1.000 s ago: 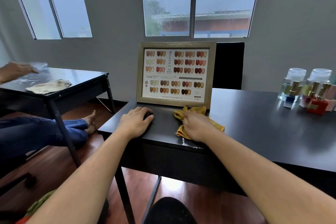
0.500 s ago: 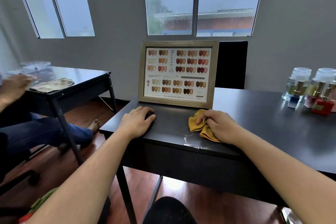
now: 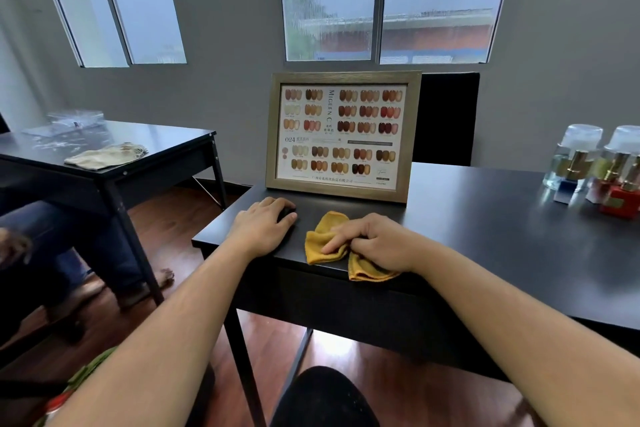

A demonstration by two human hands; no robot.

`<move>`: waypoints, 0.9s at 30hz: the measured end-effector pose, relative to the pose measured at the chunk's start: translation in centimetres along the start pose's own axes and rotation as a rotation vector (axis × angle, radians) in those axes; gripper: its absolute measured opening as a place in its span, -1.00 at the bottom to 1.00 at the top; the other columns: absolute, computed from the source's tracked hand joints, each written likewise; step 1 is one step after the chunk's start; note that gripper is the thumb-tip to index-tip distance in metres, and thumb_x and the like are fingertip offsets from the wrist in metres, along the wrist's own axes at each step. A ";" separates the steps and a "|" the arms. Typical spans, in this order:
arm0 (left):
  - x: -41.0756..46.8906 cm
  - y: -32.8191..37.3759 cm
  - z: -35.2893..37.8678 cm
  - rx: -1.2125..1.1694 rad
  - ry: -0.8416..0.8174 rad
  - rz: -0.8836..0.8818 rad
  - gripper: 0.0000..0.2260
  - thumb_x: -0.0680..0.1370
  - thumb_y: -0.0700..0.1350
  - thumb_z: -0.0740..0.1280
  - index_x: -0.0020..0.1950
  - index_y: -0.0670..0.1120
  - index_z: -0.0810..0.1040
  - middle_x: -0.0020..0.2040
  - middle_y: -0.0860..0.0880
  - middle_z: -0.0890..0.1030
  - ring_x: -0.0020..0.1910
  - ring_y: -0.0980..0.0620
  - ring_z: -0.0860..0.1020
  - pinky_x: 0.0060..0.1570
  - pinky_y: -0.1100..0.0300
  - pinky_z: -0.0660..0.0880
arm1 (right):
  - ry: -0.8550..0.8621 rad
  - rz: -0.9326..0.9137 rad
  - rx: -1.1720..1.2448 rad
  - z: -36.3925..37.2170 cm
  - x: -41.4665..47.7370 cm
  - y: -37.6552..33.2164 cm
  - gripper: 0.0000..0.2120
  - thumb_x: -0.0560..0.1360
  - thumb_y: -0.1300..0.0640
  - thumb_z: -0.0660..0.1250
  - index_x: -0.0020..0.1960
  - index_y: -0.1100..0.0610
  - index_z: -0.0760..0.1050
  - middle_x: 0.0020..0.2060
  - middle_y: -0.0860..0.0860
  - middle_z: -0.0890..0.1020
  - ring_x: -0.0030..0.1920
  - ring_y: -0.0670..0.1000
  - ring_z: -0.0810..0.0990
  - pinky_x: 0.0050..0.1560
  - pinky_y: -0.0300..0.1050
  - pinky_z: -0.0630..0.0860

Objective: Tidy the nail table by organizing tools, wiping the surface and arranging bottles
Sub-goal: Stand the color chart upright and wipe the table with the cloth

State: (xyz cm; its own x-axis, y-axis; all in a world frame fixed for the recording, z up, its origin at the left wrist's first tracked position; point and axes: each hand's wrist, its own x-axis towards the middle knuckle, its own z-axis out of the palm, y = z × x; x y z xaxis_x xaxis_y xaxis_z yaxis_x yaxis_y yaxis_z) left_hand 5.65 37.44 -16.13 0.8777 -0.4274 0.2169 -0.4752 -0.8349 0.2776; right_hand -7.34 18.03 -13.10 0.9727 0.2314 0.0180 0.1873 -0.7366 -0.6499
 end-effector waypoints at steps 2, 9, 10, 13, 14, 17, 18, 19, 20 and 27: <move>-0.1 0.0 0.0 -0.002 -0.004 -0.004 -0.67 0.60 0.14 0.07 0.32 0.11 0.40 0.35 0.01 0.42 0.35 -0.02 0.36 0.29 -0.01 0.31 | 0.021 -0.019 0.044 -0.1 -0.6 0.0 -0.61 0.50 0.39 0.15 -0.04 0.07 0.70 0.21 -0.03 0.60 0.26 -0.04 0.51 0.39 -0.08 0.33; -0.2 0.0 -0.1 -0.013 0.003 -0.006 -0.68 0.60 0.12 0.07 0.31 0.11 0.40 0.34 0.03 0.43 0.36 0.00 0.35 0.29 0.00 0.30 | 0.148 -0.037 0.009 -1.7 -2.9 2.5 -0.55 0.46 0.37 0.18 -0.50 -0.01 0.50 -0.20 0.01 0.64 0.02 0.06 0.61 0.21 0.03 0.45; -0.2 0.0 -0.1 -0.014 0.003 -0.006 -0.68 0.60 0.12 0.07 0.31 0.11 0.40 0.34 0.03 0.43 0.36 0.00 0.35 0.29 0.00 0.29 | 0.187 -0.014 0.005 -2.0 -3.3 3.2 -0.55 0.46 0.37 0.17 -0.51 0.00 0.47 -0.23 0.05 0.63 -0.06 0.11 0.61 0.14 0.08 0.49; -0.2 0.1 -0.1 -0.011 0.003 -0.008 -0.68 0.60 0.12 0.07 0.31 0.11 0.40 0.34 0.03 0.43 0.35 0.00 0.36 0.29 0.01 0.30 | 0.300 0.086 0.041 -3.1 -3.8 5.3 -0.55 0.48 0.33 0.13 -0.50 -0.01 0.47 -0.40 0.18 0.55 -0.40 0.12 0.45 -0.29 0.03 0.48; -0.2 0.1 -0.1 -0.009 0.006 -0.008 -0.68 0.60 0.12 0.07 0.31 0.11 0.40 0.34 0.03 0.43 0.35 0.00 0.36 0.29 0.01 0.30 | 0.340 0.109 0.056 -3.4 -3.8 5.9 -0.55 0.48 0.33 0.13 -0.49 -0.01 0.49 -0.48 0.10 0.51 -0.47 0.05 0.38 -0.42 -0.10 0.39; -0.1 0.1 0.0 -0.006 0.012 -0.009 -0.68 0.60 0.13 0.07 0.30 0.11 0.41 0.34 0.03 0.43 0.35 0.00 0.36 0.29 0.01 0.30 | 0.442 0.164 0.083 -3.5 -2.7 6.1 -0.55 0.52 0.32 0.10 -0.36 -0.04 0.57 -0.38 -0.04 0.60 -0.47 -0.07 0.39 -0.42 -0.27 0.33; -0.1 0.1 0.0 -0.006 0.009 -0.011 -0.69 0.60 0.12 0.08 0.30 0.11 0.41 0.33 0.02 0.43 0.35 -0.01 0.36 0.27 0.02 0.30 | 0.441 0.173 0.083 -3.3 -2.2 5.7 -0.57 0.54 0.31 0.09 -0.27 -0.06 0.59 -0.27 -0.03 0.64 -0.43 -0.09 0.44 -0.38 -0.26 0.37; -0.1 0.1 0.0 -0.006 0.006 -0.013 -0.69 0.60 0.12 0.08 0.30 0.11 0.41 0.33 0.02 0.44 0.34 -0.02 0.36 0.25 0.03 0.29 | 0.414 0.174 0.068 -3.0 -1.6 5.2 -0.60 0.56 0.29 0.10 -0.17 -0.09 0.61 -0.15 -0.03 0.65 -0.36 -0.09 0.50 -0.31 -0.25 0.42; -0.1 0.1 0.0 -0.006 0.005 -0.016 -0.69 0.60 0.12 0.08 0.30 0.11 0.41 0.32 0.01 0.44 0.34 -0.02 0.36 0.23 0.03 0.30 | 0.366 0.169 0.037 -2.5 -1.1 4.5 -0.66 0.58 0.24 0.13 -0.05 -0.09 0.61 -0.01 -0.03 0.65 -0.21 -0.07 0.57 -0.17 -0.21 0.47; -0.1 0.1 -0.1 -0.006 0.011 -0.012 -0.69 0.60 0.12 0.08 0.30 0.10 0.41 0.31 0.01 0.45 0.33 -0.02 0.37 0.23 0.02 0.31 | 0.034 0.030 -0.413 0.6 -1.4 1.4 -0.58 0.60 -0.15 0.03 0.46 -0.28 0.18 0.53 -0.13 0.14 0.53 -0.06 0.04 0.52 -0.04 -0.04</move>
State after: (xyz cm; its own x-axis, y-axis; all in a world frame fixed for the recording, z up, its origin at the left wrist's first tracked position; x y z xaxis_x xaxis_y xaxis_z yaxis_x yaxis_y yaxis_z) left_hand 5.55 37.40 -16.04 0.8824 -0.4140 0.2237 -0.4654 -0.8378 0.2854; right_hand -8.54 17.09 -14.48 0.9813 0.1896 0.0328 0.1909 -0.9375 -0.2909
